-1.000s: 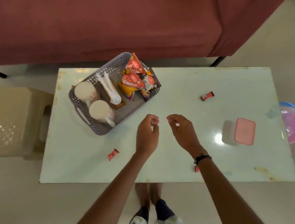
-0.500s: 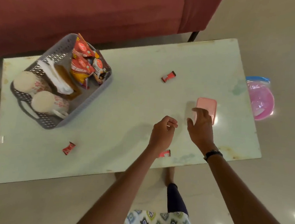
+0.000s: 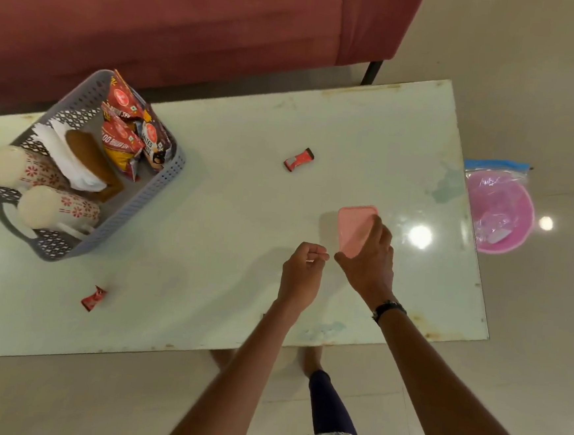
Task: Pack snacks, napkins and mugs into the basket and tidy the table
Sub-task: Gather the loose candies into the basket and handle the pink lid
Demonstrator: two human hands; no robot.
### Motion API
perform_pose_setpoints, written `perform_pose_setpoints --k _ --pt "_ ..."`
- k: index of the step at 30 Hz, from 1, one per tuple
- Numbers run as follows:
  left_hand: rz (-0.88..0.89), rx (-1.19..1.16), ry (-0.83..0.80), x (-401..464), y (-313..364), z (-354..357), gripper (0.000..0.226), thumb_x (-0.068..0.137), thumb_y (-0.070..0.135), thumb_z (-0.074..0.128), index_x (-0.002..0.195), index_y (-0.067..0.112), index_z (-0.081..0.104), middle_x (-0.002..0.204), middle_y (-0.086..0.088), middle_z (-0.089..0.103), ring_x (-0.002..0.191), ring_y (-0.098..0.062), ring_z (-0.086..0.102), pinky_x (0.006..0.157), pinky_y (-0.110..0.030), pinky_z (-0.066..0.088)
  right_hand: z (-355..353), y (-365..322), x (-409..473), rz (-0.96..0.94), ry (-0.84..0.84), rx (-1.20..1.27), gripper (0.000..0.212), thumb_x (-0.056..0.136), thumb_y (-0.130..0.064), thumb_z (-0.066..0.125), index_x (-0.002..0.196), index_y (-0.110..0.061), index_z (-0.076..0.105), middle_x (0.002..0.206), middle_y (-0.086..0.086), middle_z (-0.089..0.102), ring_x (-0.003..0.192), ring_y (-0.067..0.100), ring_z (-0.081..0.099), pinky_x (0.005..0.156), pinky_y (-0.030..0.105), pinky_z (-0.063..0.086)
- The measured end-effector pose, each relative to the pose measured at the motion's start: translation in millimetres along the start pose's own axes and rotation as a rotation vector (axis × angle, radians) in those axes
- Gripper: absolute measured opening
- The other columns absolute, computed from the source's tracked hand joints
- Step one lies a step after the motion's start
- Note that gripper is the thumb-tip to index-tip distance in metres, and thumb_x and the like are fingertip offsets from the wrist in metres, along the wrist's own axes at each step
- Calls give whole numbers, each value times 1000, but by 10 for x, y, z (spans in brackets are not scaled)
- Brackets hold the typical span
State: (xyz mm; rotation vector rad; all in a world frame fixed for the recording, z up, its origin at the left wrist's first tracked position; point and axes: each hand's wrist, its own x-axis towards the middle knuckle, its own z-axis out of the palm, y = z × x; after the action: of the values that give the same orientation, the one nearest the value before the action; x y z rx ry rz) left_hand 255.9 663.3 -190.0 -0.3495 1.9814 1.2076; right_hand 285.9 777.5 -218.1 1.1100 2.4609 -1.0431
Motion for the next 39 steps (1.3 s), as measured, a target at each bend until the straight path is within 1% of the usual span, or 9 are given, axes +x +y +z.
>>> perform_pose_setpoints --k 6,11,15,20,24,28,31,35,39 --pt "-64 -243 83 31 173 -270 48 91 42 52 132 19 43 135 -2 51 121 -20 52 103 -44 45 -97 -417 -204 -178 -162 231 97 70 -29 79 145 -22 19 140 7 41 119 28 50 88 39 48" --pt "-29 -563 -91 -15 176 -683 68 78 67 49 132 26 48 127 -3 62 110 -19 64 83 -39 56 -228 -896 -386 -174 -410 341 85 77 -40 71 145 -33 21 139 4 46 117 23 52 96 41 48" --pt "30 -652 -101 -21 90 -959 67 79 65 47 133 26 49 118 -3 69 103 -19 69 82 -41 58 -200 -1173 -485 -242 -490 270 71 82 -46 64 143 -33 30 140 6 48 112 25 57 92 38 52" --pt "92 -697 -87 -42 19 -1165 38 78 61 56 106 38 65 104 4 74 97 -17 71 92 -45 53 -12 -1299 -578 -311 -473 233 68 84 -44 62 144 -32 32 136 8 53 65 5 46 55 11 34" --pt "65 -779 -72 -65 -60 -1298 55 72 54 58 121 29 56 118 -7 67 108 -26 65 97 -49 50 97 -1344 -635 -324 -494 244 69 84 -41 63 144 -32 31 136 8 54 62 -2 46 48 8 41" --pt "98 -819 -105 -81 -161 -1410 43 74 50 56 114 33 57 111 -2 69 100 -22 69 92 -45 54 180 -1402 -696 -317 -513 276 67 84 -36 65 144 -31 34 130 8 56 55 -5 44 46 5 39" --pt "88 -829 -107 -84 -210 -1497 62 75 50 57 131 25 49 123 -9 64 106 -25 66 88 -42 55 218 -1465 -741 -321 -525 287 68 84 -35 65 144 -31 33 132 7 56 72 6 59 58 10 49" --pt "78 -824 -124 -56 -211 -1600 86 55 62 74 128 24 52 120 -7 66 109 -26 65 87 -40 56 251 -1547 -781 -332 -523 318 68 85 -31 66 145 -28 33 133 7 55 106 29 62 91 39 54" --pt "78 -851 -152 1 -273 -1684 56 81 47 61 130 22 51 112 -4 69 105 -24 67 87 -41 57 293 -1578 -794 -319 -551 350 67 85 -30 65 145 -29 33 135 5 55 106 30 63 93 42 54"
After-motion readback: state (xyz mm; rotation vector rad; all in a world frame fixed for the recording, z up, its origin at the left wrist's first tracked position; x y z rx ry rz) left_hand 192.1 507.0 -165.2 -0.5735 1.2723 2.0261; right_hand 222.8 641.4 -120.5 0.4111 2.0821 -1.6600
